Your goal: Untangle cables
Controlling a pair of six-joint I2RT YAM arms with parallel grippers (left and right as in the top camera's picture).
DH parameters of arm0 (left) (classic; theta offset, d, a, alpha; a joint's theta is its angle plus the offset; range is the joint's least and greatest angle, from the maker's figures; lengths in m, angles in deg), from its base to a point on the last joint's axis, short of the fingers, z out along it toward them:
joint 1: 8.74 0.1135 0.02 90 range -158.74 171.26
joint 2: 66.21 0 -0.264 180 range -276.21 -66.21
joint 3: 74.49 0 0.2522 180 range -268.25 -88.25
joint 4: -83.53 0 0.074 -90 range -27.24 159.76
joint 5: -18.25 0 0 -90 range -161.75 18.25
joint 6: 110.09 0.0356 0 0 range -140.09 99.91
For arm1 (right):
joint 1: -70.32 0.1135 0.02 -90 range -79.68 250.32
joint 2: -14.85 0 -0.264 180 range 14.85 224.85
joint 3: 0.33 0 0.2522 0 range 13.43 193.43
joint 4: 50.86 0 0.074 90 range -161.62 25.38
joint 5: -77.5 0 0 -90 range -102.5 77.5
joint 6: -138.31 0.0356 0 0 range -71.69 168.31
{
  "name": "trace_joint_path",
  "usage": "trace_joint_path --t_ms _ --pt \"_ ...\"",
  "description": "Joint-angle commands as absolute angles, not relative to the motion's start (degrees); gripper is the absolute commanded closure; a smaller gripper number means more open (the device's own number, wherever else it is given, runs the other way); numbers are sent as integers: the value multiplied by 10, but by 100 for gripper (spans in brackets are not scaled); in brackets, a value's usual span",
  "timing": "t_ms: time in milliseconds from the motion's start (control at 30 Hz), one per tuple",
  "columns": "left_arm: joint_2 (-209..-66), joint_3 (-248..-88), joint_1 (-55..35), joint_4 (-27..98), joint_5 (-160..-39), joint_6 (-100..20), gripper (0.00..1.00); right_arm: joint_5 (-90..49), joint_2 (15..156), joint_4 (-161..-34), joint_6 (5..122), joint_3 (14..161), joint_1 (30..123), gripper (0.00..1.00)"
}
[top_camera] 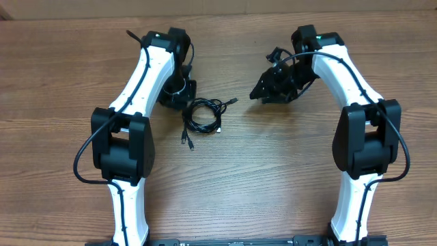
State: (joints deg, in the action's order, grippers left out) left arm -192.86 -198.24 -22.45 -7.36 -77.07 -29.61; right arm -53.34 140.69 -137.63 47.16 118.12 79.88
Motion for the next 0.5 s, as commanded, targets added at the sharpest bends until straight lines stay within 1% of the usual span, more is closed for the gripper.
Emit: trace_joint_path --t_ms 0,67,167,267,367,467 --pt "-1922 -1972 -230 -22 -778 -317 96 -535 1388 -1373 486 1196 826 80" --pt "-1922 -1949 -237 18 -778 -318 96 -532 1388 -1373 493 1195 839 88" --pt "-1924 -1901 -249 57 -778 -335 96 -494 1388 -1371 539 1193 858 89" --pt "-1924 -1862 -257 64 -778 -339 96 -468 1388 -1358 563 1181 879 89" --pt "-1924 -1829 -261 61 -779 -339 96 -447 1388 -1322 591 1158 901 94" --pt "-1924 -1810 -262 53 -808 -339 96 -415 1389 -1277 632 1137 917 94"
